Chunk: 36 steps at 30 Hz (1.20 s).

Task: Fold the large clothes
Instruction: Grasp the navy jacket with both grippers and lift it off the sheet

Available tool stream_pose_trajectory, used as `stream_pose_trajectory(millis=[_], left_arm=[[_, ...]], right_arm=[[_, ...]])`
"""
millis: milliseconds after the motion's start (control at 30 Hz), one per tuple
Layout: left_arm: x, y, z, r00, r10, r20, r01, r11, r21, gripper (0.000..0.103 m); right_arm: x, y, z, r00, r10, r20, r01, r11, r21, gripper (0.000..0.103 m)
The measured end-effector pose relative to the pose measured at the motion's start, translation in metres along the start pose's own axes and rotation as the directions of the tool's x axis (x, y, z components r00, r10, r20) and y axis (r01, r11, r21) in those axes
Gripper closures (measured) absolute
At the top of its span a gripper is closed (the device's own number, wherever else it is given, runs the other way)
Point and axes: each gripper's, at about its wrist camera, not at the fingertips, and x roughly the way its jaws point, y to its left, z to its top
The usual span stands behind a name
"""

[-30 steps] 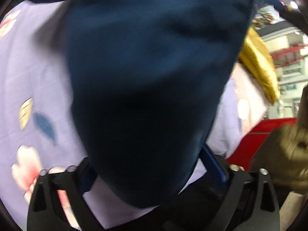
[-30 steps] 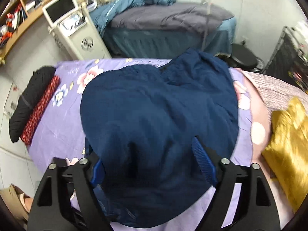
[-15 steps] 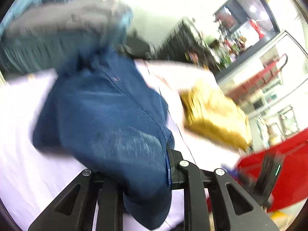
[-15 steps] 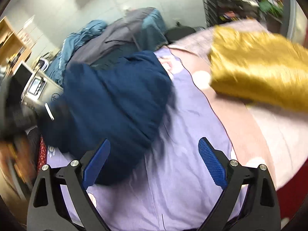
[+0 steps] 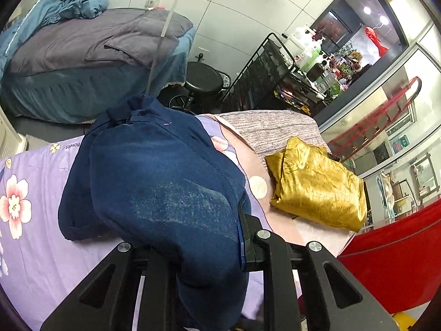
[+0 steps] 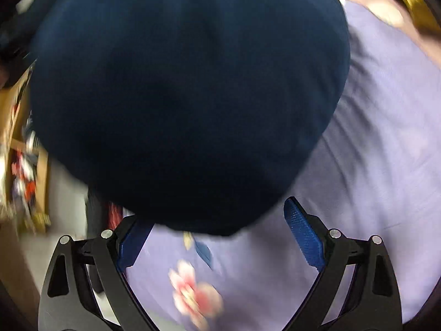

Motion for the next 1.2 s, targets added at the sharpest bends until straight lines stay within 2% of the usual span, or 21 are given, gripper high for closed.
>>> stream_pose_trajectory(millis=[33, 67, 100, 133, 200, 267, 300, 367, 467, 567, 633, 733, 767, 800, 867, 933, 1000, 1033, 1067, 1167, 1200], left_arm=[[-0.001, -0.001, -0.001, 1.0, 0.002, -0.002, -0.002, 1.0, 0.004, 0.084], [-0.001, -0.003, -0.002, 1.0, 0.003, -0.005, -0.003, 1.0, 0.007, 0.084], [-0.001, -0.002, -0.007, 1.0, 0.002, -0.015, -0.002, 1.0, 0.009, 0.085], [-0.002, 0.001, -0.012, 1.0, -0.005, -0.016, 0.005, 1.0, 0.005, 0.084], [-0.01, 0.007, -0.02, 1.0, -0.022, 0.014, 0.022, 1.0, -0.007, 0.084], [-0.024, 0.012, -0.026, 0.998, -0.036, 0.047, 0.037, 0.999, -0.023, 0.084], [-0.037, 0.014, -0.028, 0.996, -0.047, 0.07, 0.049, 0.998, -0.026, 0.084], [-0.063, 0.012, -0.031, 0.991, -0.054, 0.119, 0.055, 0.998, -0.006, 0.085], [-0.13, -0.005, -0.038, 0.967, -0.078, 0.242, 0.055, 0.993, 0.101, 0.085], [-0.181, -0.02, -0.047, 0.947, -0.137, 0.292, 0.09, 0.982, 0.168, 0.085], [-0.225, -0.043, -0.063, 0.928, -0.14, 0.346, 0.055, 0.968, 0.244, 0.085], [-0.295, -0.069, -0.089, 0.879, -0.199, 0.432, 0.052, 0.943, 0.328, 0.084], [-0.322, -0.076, -0.097, 0.856, -0.236, 0.46, 0.071, 0.935, 0.348, 0.084], [-0.358, -0.084, -0.109, 0.819, -0.289, 0.496, 0.094, 0.92, 0.382, 0.084], [-0.396, -0.097, -0.125, 0.769, -0.344, 0.539, 0.101, 0.898, 0.429, 0.084], [-0.428, -0.114, -0.144, 0.723, -0.356, 0.592, 0.045, 0.879, 0.474, 0.084], [-0.443, -0.122, -0.155, 0.695, -0.33, 0.638, -0.013, 0.883, 0.47, 0.084], [-0.444, -0.119, -0.155, 0.696, -0.328, 0.639, -0.003, 0.888, 0.459, 0.084], [-0.443, -0.115, -0.156, 0.702, -0.318, 0.637, 0.009, 0.898, 0.439, 0.084], [-0.41, -0.085, -0.14, 0.769, -0.235, 0.595, 0.05, 0.95, 0.31, 0.084], [-0.388, -0.065, -0.131, 0.799, -0.182, 0.573, 0.055, 0.971, 0.231, 0.083]], right_arm=[[0.009, -0.006, 0.0, 1.0, -0.009, 0.001, 0.009, 0.999, 0.041, 0.016], [0.018, -0.018, 0.0, 0.997, -0.072, -0.001, 0.072, 0.993, 0.091, 0.025], [0.019, -0.024, 0.0, 0.996, -0.085, -0.002, 0.084, 0.99, 0.109, 0.062], [0.02, -0.032, 0.004, 0.995, -0.094, -0.016, 0.095, 0.988, 0.122, 0.076], [0.01, -0.034, 0.013, 0.993, -0.113, -0.021, 0.114, 0.988, 0.102, 0.081], [-0.019, -0.019, 0.024, 0.986, -0.156, 0.059, 0.155, 0.988, 0.016, 0.083], [-0.04, -0.009, 0.03, 0.977, -0.173, 0.121, 0.178, 0.984, -0.033, 0.09], [-0.092, 0.014, 0.044, 0.943, -0.189, 0.273, 0.229, 0.966, -0.122, 0.092], [-0.171, 0.053, 0.056, 0.859, -0.165, 0.485, 0.317, 0.915, -0.249, 0.093], [-0.246, 0.099, 0.058, 0.788, -0.073, 0.612, 0.351, 0.869, -0.348, 0.094], [-0.291, 0.128, 0.045, 0.727, 0.001, 0.687, 0.393, 0.82, -0.416, 0.094], [-0.361, 0.197, 0.023, 0.651, 0.196, 0.733, 0.399, 0.733, -0.551, 0.094], [-0.38, 0.206, 0.014, 0.635, 0.251, 0.73, 0.385, 0.716, -0.582, 0.094], [-0.404, 0.216, 0.012, 0.615, 0.31, 0.725, 0.374, 0.694, -0.615, 0.094], [-0.45, 0.236, -0.006, 0.565, 0.43, 0.704, 0.365, 0.635, -0.681, 0.094], [-0.482, 0.257, -0.013, 0.527, 0.502, 0.686, 0.374, 0.588, -0.717, 0.094], [-0.489, 0.283, 0.002, 0.511, 0.541, 0.668, 0.401, 0.537, -0.742, 0.095], [-0.485, 0.296, 0.004, 0.5, 0.548, 0.671, 0.43, 0.516, -0.741, 0.094], [-0.479, 0.303, 0.013, 0.519, 0.545, 0.658, 0.418, 0.51, -0.752, 0.094], [-0.442, 0.319, 0.043, 0.62, 0.491, 0.612, 0.308, 0.565, -0.765, 0.094], [-0.421, 0.318, 0.059, 0.65, 0.462, 0.603, 0.298, 0.575, -0.762, 0.09]])
